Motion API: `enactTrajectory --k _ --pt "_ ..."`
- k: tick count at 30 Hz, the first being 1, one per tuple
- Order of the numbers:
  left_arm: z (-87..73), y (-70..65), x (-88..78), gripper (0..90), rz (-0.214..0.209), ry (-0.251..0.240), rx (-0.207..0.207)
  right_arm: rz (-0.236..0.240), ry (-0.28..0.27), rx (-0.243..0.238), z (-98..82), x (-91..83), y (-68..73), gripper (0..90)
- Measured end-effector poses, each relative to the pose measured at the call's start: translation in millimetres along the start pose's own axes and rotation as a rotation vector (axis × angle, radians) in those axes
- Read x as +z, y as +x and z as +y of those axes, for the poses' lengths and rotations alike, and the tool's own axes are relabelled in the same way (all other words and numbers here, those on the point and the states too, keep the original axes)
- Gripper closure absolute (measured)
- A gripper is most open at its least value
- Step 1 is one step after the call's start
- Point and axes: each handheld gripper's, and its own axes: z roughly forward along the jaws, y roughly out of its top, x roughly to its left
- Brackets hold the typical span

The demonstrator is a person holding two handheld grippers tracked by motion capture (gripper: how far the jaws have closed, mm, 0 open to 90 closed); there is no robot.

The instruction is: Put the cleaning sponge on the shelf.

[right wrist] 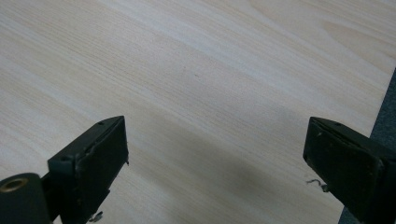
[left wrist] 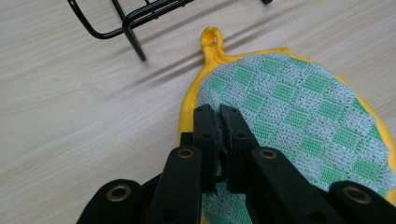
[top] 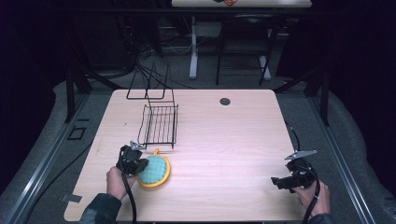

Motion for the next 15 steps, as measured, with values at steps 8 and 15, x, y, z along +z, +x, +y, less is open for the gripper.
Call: enactTrajectory --k 8,15 --pt "0.9 -1.4 -5.3 87.1 -0.005 -0.016 0.013 -0.002 0.001 0.002 -0.6 -0.2 -1.2 6.1" --pt "1.8 -3.1 -10.6 87.2 -0.002 -0.032 0.025 -0.001 0.0 0.003 -0.6 -0.6 -1.3 6.1"
